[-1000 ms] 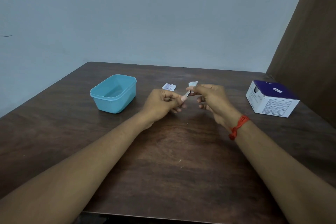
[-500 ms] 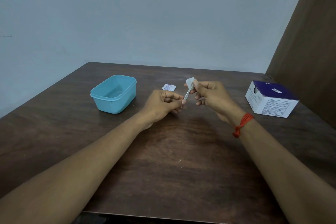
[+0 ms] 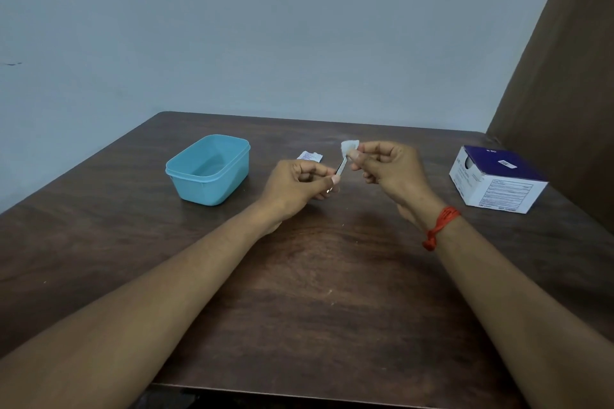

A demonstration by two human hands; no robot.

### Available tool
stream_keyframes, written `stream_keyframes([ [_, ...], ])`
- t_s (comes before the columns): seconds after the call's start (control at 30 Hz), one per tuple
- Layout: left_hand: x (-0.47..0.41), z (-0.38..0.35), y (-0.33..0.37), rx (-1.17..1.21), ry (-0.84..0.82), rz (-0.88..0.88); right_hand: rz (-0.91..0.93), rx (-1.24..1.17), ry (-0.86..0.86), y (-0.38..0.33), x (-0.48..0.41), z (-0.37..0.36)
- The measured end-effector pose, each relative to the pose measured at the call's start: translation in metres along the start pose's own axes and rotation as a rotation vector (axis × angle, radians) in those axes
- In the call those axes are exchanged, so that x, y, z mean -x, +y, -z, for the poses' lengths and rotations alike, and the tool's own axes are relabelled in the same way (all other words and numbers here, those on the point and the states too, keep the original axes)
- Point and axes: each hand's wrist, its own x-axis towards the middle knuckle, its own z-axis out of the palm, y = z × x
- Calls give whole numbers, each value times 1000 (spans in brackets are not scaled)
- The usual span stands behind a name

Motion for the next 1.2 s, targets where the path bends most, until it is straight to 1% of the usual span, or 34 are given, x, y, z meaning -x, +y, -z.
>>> stream_keyframes([
  [0.1,0,0,-1,17,12,7,-2,-3,-13,2,-1,0],
  [0.23,1,0,1,25,8,10,-53,-97,-48,0,-2,2],
  [0.43,3,-1,4,30,-19,-1,-138,-224,-41,0,-1,0],
  [0.57,3,-1,3,10,-26,-28,-173,-250,-69,2,-1,0],
  [0.83,1,-1,3,-73,45,-111,-199,-166,-146,11,1,-7],
  [0.97,1,-1,2,-89,46,-87,-176,-100,-139,15,1,-9],
  [1.07,1,-2,1,-44,33,-31,-125,-15,-110,15,0,-9],
  [1.13,0,-1,2,-82,30,-8,-54,85,-117,14,1,-8],
  [1.2,-1,4,4,-137,64,-42,40,198,-138,12,0,-6],
])
